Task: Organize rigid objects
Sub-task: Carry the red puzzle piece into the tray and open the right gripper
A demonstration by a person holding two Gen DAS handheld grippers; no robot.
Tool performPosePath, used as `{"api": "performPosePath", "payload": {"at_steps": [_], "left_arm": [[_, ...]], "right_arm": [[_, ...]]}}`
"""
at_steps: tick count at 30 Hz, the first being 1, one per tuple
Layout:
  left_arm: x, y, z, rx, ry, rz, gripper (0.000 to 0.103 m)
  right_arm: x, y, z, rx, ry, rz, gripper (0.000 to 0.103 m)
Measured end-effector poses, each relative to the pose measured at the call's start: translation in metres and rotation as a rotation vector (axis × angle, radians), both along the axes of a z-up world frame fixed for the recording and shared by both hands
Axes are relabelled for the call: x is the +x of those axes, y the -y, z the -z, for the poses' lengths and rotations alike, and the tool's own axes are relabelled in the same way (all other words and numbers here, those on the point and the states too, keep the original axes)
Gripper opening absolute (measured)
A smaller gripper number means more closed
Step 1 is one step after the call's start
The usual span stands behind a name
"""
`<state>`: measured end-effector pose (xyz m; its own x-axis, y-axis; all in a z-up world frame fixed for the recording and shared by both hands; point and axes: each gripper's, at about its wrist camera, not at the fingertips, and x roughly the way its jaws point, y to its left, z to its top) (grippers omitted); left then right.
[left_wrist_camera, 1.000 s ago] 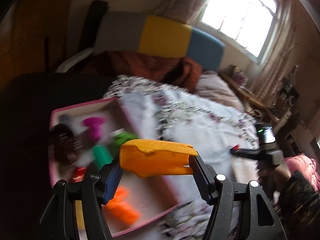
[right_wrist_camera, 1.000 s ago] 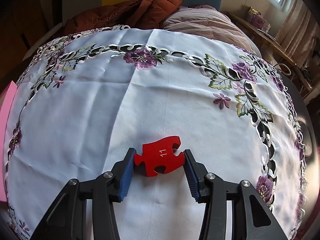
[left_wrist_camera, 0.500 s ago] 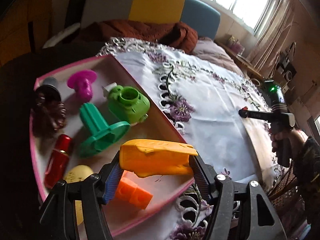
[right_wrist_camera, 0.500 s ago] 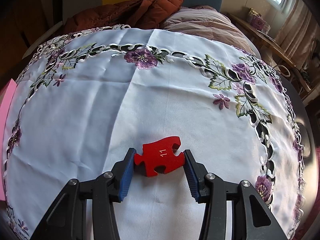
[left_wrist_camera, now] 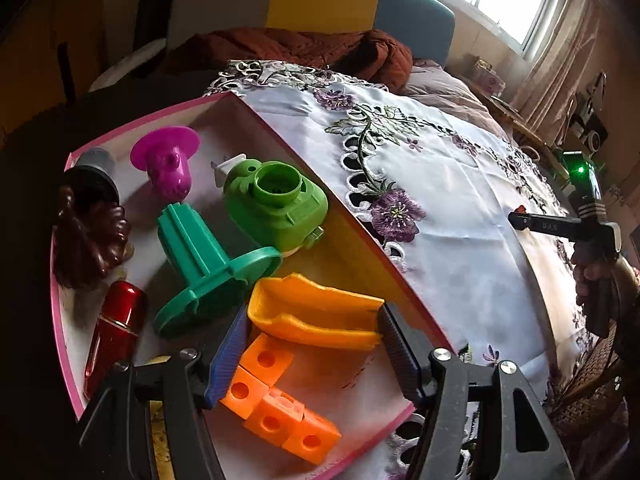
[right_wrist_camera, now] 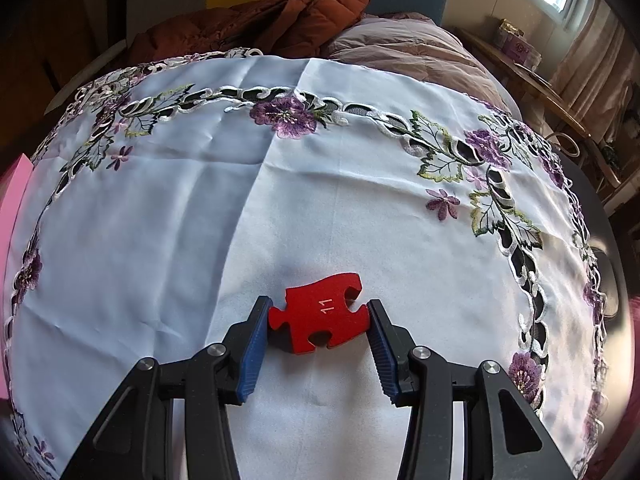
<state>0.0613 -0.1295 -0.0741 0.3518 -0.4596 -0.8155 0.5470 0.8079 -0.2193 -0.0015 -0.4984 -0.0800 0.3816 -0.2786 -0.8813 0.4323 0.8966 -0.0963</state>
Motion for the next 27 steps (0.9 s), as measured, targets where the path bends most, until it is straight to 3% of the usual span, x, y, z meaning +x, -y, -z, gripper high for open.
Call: {"api": "performPosePath", "payload": {"at_steps": [9, 21, 27], "left_arm": [[-0.013, -0.014, -0.021, -0.031, 0.062, -0.069, 0.066], [-0.03, -0.037, -0.052, 0.004, 0.179, -0.173, 0.066], [-0.031, -0.052, -0.055, 0.01, 0.183, -0.209, 0.066]], "right_arm": [[0.0, -0.001, 0.0, -0.001, 0.0, 0.0, 0.048], [0.0, -0.003, 0.0, -0.031, -0.004, -0.014, 0.048], [0.0, -0.005, 0.0, -0.044, 0.0, -0.013, 0.048]]}}
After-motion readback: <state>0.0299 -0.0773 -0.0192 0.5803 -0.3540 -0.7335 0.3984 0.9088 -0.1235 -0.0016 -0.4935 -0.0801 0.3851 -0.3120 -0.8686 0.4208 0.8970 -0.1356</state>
